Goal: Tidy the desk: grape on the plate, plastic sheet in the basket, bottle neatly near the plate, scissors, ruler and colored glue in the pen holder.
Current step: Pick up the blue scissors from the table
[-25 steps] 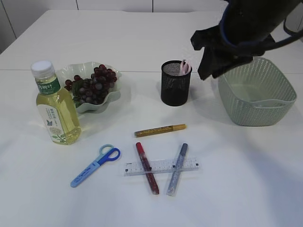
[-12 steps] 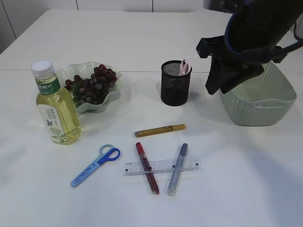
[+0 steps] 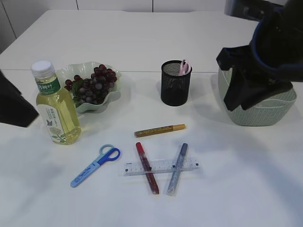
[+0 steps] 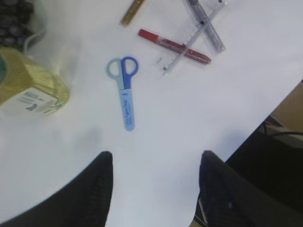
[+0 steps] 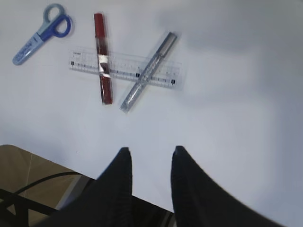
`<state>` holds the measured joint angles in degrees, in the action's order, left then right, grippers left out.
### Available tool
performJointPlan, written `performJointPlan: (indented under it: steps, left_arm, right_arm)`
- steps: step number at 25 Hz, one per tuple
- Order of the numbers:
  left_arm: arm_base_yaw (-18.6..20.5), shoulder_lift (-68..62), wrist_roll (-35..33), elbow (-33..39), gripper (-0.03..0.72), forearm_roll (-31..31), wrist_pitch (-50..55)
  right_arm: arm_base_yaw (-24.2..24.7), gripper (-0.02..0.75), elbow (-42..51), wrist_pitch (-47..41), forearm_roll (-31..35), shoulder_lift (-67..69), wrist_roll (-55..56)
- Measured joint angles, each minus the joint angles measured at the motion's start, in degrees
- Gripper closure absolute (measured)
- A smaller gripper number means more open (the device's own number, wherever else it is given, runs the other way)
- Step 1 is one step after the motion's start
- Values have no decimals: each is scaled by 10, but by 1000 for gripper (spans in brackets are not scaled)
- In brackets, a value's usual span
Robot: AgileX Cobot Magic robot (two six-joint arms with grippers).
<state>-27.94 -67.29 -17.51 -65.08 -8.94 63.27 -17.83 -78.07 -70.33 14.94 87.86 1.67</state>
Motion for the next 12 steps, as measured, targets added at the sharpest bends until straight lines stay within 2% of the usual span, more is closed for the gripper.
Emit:
performJointPlan:
  steps: [4, 12]
  left_arm:
    - [-60, -97, 71, -31, 263, 39, 7]
    - [-66, -295, 155, -108, 263, 89, 34]
  right_arm:
    - [0, 498, 32, -2, 0, -29, 1]
    - [0, 498, 36, -3, 0, -47, 5]
